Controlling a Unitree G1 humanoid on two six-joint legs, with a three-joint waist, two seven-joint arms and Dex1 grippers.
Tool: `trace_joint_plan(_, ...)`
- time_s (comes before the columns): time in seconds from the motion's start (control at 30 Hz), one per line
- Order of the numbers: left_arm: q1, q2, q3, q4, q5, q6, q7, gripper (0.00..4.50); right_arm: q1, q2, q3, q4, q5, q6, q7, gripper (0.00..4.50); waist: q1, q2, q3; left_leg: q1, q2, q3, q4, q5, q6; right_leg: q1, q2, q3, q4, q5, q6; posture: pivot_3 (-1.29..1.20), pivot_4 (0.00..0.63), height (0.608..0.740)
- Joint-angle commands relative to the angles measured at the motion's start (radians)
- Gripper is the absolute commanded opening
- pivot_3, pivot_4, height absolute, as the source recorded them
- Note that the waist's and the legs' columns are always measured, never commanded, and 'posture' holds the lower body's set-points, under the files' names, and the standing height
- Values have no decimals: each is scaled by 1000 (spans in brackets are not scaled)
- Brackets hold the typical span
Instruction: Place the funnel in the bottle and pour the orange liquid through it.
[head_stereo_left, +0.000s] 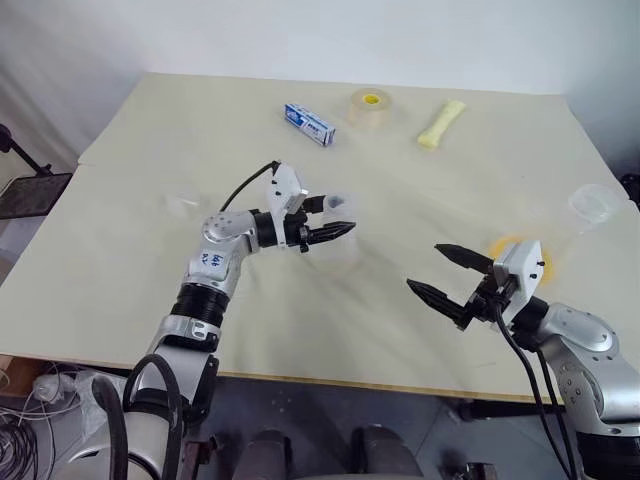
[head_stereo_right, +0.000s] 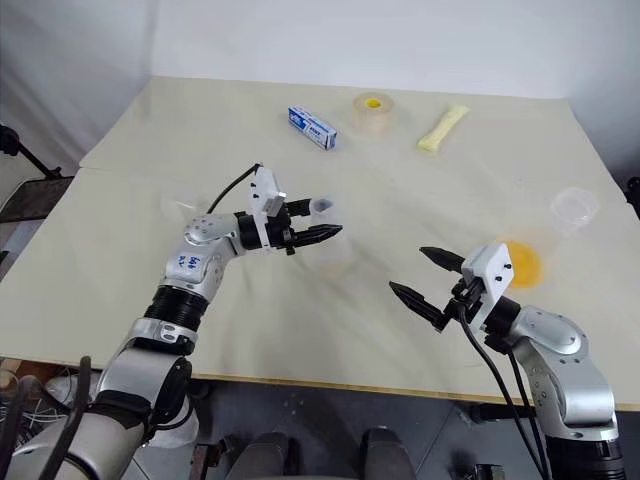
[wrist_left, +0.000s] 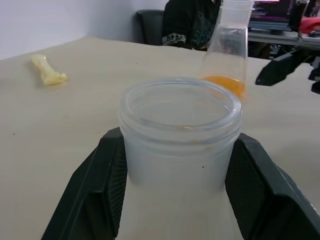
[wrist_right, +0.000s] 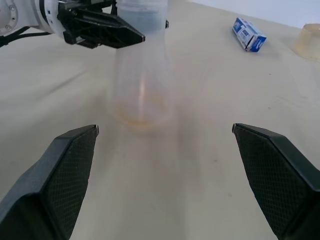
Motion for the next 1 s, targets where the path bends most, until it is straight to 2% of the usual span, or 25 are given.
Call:
trace_joint_plan(0.03, -20, -14, -18, 2, 23, 3, 0, 3713, -13, 5, -14, -25, 16, -8, -15, 4500, 0, 0, 0, 0, 0, 0, 0, 0, 0, 0, 0, 0, 0, 0, 0, 0, 150, 740)
trace_joint_plan(0.1, -11, -9, -14, -16, 17, 15, -11, 4330, -21, 7, -9, -19, 14, -9, -18, 4500, -2, 0, 0, 0, 0, 0, 0, 0, 0, 1, 0, 0, -1, 0, 1, 0, 150, 740)
trace_joint_plan(0.13, -4, -4, -9, -30, 12, 21, -14, 4443, -24, 7, -7, -17, 12, -10, -19, 4500, -3, 0, 0, 0, -1, 0, 0, 0, 0, 1, 0, 0, -1, 0, 0, 0, 150, 740)
trace_joint_plan(0.53, 133, 90, 71, -339, -97, 259, 8, 4443, -44, -8, -9, 7, 13, -7, -7, 4500, -5, 1, 0, 0, 0, 0, 0, 0, 0, 0, 0, 1, 0, 0, 0, 0, 150, 740)
trace_joint_plan(0.73, 168, 184, 143, -454, -151, 372, 31, 4443, -69, -30, -8, 37, 16, 0, 34, 4500, -6, 1, 1, 0, 0, 0, 0, 0, 0, 0, 0, 1, 0, 0, 0, 0, 150, 740)
trace_joint_plan(1.0, 354, 299, 350, -657, -194, 435, 211, 4443, -124, -53, 14, 121, 3, -15, 108, 4500, -11, 2, 1, 1, 1, -1, 0, 0, 0, 0, -1, 4, 0, 0, 0, 0, 150, 740)
